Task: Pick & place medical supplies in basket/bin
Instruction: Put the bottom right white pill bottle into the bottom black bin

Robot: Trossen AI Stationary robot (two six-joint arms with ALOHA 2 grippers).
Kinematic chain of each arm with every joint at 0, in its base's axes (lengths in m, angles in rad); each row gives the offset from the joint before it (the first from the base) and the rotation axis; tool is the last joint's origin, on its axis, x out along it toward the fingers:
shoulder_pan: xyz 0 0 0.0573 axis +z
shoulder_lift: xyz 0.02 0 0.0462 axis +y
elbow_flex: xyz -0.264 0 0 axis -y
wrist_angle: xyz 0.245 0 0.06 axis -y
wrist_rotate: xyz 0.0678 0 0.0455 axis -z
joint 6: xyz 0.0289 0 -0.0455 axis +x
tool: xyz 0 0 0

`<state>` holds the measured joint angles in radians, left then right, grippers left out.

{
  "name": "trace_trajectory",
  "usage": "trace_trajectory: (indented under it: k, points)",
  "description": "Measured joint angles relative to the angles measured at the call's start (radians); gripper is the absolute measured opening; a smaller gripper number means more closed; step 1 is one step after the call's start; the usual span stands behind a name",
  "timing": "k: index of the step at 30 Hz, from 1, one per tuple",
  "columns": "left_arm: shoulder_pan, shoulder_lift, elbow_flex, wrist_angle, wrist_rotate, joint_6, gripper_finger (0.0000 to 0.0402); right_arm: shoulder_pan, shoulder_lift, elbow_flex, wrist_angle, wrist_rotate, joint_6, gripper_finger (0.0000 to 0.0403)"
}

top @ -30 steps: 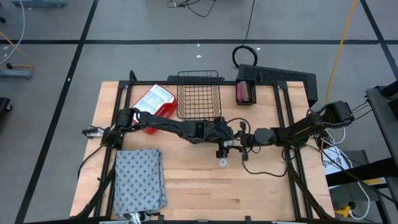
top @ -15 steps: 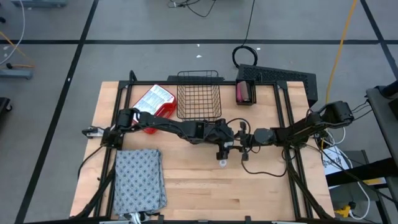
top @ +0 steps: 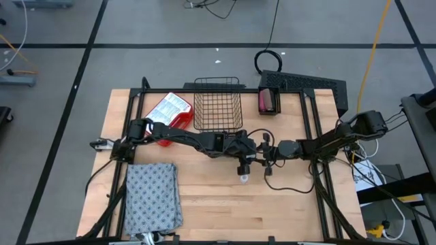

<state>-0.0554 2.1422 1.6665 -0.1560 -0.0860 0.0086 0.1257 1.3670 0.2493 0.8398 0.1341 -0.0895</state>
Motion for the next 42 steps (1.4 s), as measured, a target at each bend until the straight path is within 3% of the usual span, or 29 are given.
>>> trace_trajectory:
  k: [8, 18, 23, 31, 36, 42]
  points:
    - [0.0, -0.006, 0.0, -0.004, -0.003, 0.012, 0.0142, 0.0, 0.0, 0.0, 0.0, 0.0, 0.0, 0.0166]
    - [0.002, -0.12, -0.03, -0.157, -0.049, -0.108, 0.0141, 0.001, -0.002, 0.0, 0.002, -0.005, 0.051, 0.0184]
    - [0.002, -0.267, -0.181, -0.121, -0.162, -0.134, 0.0141, 0.0, -0.016, -0.002, -0.021, -0.004, 0.051, 0.0177]
    - [0.006, -0.559, -0.607, 0.137, -0.298, -0.241, 0.0141, -0.001, -0.021, -0.001, -0.014, -0.003, 0.052, 0.0171]
    - [0.006, -0.582, -0.785, 0.335, -0.28, -0.335, 0.0141, -0.002, -0.021, -0.001, 0.009, 0.0, 0.052, 0.0171]
    - [-0.001, -0.528, -0.814, 0.363, -0.282, -0.412, 0.0141, -0.002, -0.021, -0.001, 0.028, 0.028, 0.051, 0.0171]
